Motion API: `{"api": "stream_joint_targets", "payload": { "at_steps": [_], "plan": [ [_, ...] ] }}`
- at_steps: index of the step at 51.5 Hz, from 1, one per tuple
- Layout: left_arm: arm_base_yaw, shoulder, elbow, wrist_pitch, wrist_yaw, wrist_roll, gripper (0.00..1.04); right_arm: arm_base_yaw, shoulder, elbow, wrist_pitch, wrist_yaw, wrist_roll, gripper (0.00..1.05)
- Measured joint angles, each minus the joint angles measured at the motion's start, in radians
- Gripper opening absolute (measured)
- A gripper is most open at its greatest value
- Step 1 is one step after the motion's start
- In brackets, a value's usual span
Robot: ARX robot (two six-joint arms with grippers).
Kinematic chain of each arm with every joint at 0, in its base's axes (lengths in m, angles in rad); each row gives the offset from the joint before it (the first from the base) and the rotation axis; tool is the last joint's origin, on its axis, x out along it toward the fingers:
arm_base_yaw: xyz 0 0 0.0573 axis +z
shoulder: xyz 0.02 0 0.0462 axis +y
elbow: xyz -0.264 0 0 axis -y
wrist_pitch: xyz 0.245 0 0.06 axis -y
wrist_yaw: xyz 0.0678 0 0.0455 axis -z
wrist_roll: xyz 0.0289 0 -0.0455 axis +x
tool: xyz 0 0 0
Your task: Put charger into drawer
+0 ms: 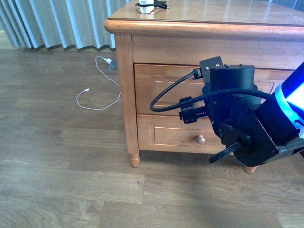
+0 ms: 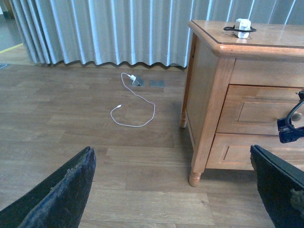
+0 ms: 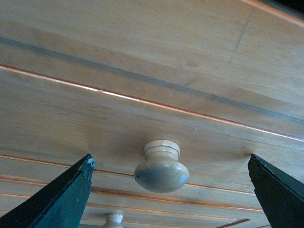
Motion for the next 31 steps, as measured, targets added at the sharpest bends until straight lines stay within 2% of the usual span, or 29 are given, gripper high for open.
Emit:
{"api": "stream_joint_targets", "payload": {
  "at_steps": [31],
  "plan": [
    [0.000,0.000,0.000,0.000,0.000,0.000,0.99,0.018,-0.016,-0.003,-0.007,-0.011,0.008,0.97]
  ]
}}
